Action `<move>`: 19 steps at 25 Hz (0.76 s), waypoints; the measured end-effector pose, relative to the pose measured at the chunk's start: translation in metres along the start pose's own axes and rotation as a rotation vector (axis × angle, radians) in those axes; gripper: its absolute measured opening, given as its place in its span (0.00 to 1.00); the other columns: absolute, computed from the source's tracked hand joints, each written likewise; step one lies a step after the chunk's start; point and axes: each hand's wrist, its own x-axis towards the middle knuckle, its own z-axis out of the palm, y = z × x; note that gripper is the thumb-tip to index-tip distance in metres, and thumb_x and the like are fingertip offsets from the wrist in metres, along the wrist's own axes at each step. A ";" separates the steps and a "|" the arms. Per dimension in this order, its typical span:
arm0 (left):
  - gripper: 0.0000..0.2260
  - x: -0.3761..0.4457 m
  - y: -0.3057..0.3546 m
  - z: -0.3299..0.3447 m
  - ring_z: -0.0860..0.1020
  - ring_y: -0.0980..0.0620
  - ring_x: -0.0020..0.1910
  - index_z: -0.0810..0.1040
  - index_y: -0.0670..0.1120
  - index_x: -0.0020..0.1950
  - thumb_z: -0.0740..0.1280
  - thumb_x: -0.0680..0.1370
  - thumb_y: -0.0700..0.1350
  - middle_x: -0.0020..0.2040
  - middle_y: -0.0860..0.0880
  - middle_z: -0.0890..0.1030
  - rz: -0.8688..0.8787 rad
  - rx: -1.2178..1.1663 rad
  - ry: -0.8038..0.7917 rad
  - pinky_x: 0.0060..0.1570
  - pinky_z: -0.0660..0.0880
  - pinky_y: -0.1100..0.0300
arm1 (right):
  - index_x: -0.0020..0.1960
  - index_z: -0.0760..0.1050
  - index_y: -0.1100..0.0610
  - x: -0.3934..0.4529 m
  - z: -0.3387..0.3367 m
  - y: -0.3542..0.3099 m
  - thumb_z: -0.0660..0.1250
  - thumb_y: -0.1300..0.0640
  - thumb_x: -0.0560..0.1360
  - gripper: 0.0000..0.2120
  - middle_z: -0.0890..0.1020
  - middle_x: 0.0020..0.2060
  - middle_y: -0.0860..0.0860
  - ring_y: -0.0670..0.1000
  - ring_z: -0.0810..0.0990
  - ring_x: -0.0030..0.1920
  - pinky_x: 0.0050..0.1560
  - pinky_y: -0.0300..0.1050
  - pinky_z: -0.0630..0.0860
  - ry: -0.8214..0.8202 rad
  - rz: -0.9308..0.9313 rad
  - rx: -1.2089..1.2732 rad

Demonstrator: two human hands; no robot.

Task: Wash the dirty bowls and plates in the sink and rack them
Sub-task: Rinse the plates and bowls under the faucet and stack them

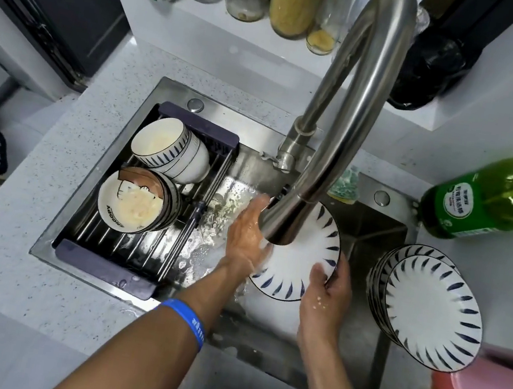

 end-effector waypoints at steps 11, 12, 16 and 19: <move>0.19 0.003 -0.044 -0.035 0.79 0.49 0.54 0.69 0.42 0.72 0.63 0.83 0.44 0.58 0.46 0.80 -0.185 -0.456 -0.003 0.59 0.77 0.50 | 0.55 0.77 0.58 0.019 0.048 0.021 0.71 0.54 0.75 0.12 0.83 0.44 0.51 0.50 0.82 0.37 0.26 0.38 0.74 -0.028 0.784 0.352; 0.17 0.004 -0.048 -0.038 0.80 0.46 0.56 0.71 0.41 0.70 0.63 0.82 0.46 0.58 0.46 0.81 -0.253 -0.483 0.000 0.59 0.77 0.48 | 0.53 0.77 0.58 0.018 0.052 0.023 0.70 0.57 0.75 0.08 0.83 0.42 0.51 0.48 0.82 0.34 0.26 0.36 0.73 -0.010 0.763 0.354; 0.19 -0.006 -0.073 -0.033 0.78 0.41 0.61 0.70 0.42 0.70 0.63 0.81 0.48 0.62 0.41 0.79 -0.335 -0.400 0.052 0.63 0.75 0.42 | 0.49 0.79 0.59 -0.007 0.067 0.032 0.69 0.62 0.75 0.03 0.84 0.44 0.55 0.49 0.84 0.33 0.31 0.43 0.81 0.013 0.851 0.466; 0.21 -0.015 -0.071 -0.041 0.74 0.44 0.65 0.66 0.41 0.73 0.61 0.83 0.49 0.63 0.43 0.77 -0.153 -0.192 0.066 0.69 0.70 0.47 | 0.46 0.79 0.58 -0.001 0.079 0.044 0.73 0.57 0.73 0.06 0.85 0.42 0.55 0.55 0.84 0.41 0.43 0.51 0.82 0.085 0.837 0.427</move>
